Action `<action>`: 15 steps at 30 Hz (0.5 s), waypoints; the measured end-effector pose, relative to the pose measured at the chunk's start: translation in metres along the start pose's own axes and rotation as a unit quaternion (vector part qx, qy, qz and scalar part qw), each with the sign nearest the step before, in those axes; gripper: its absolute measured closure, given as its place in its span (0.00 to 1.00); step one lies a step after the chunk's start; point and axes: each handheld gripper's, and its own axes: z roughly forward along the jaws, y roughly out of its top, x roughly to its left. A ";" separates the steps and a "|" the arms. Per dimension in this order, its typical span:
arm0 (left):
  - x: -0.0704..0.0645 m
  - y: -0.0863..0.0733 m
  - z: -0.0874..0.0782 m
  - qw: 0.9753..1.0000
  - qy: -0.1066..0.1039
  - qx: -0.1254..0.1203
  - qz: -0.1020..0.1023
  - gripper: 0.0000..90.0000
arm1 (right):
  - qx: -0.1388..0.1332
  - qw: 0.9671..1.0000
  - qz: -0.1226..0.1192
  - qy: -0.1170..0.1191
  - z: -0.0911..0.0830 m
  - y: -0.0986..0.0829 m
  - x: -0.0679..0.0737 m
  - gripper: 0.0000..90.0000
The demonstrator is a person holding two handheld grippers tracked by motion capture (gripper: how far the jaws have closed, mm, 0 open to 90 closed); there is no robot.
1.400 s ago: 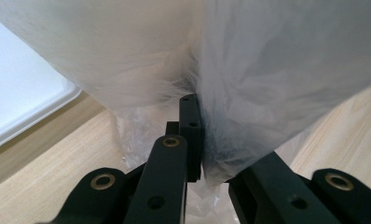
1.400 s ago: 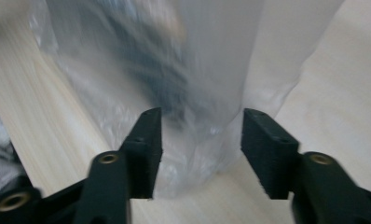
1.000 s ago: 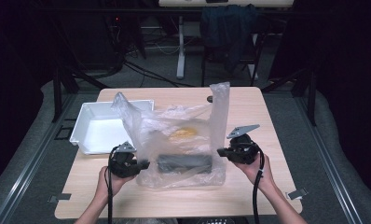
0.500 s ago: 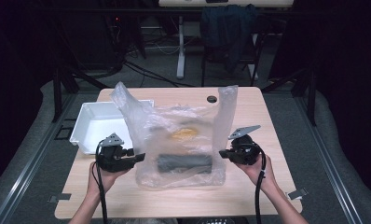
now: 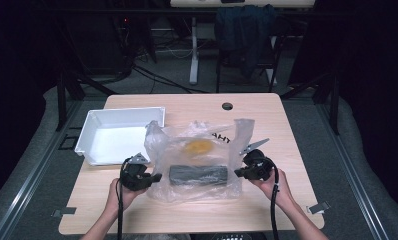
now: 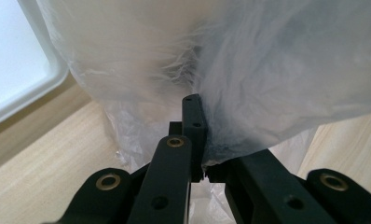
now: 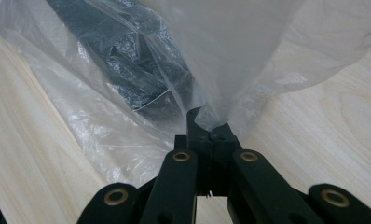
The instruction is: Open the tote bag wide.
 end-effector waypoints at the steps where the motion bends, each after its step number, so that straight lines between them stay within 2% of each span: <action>1: 0.001 -0.001 -0.001 1.000 -0.004 -0.004 -0.006 0.99 | 0.000 1.000 -0.002 0.000 -0.001 0.000 0.001 1.00; 6: 0.006 -0.005 -0.010 1.000 -0.020 -0.013 -0.017 0.99 | -0.014 1.000 -0.005 0.007 -0.018 -0.004 0.008 1.00; 8: 0.009 -0.007 -0.014 0.999 -0.021 -0.012 -0.021 0.99 | -0.014 1.000 -0.004 0.009 -0.020 -0.006 0.009 1.00; 10: 0.011 -0.010 -0.013 0.999 -0.032 -0.001 -0.031 0.99 | -0.001 1.000 -0.008 0.005 -0.017 -0.008 0.009 1.00; 14: 0.010 -0.012 -0.009 0.999 -0.034 0.016 -0.027 0.99 | 0.020 1.000 -0.002 0.007 -0.010 -0.007 0.008 1.00; 15: 0.011 -0.012 -0.006 0.999 -0.034 0.021 -0.029 0.99 | 0.013 1.000 -0.005 0.005 -0.008 -0.007 0.007 1.00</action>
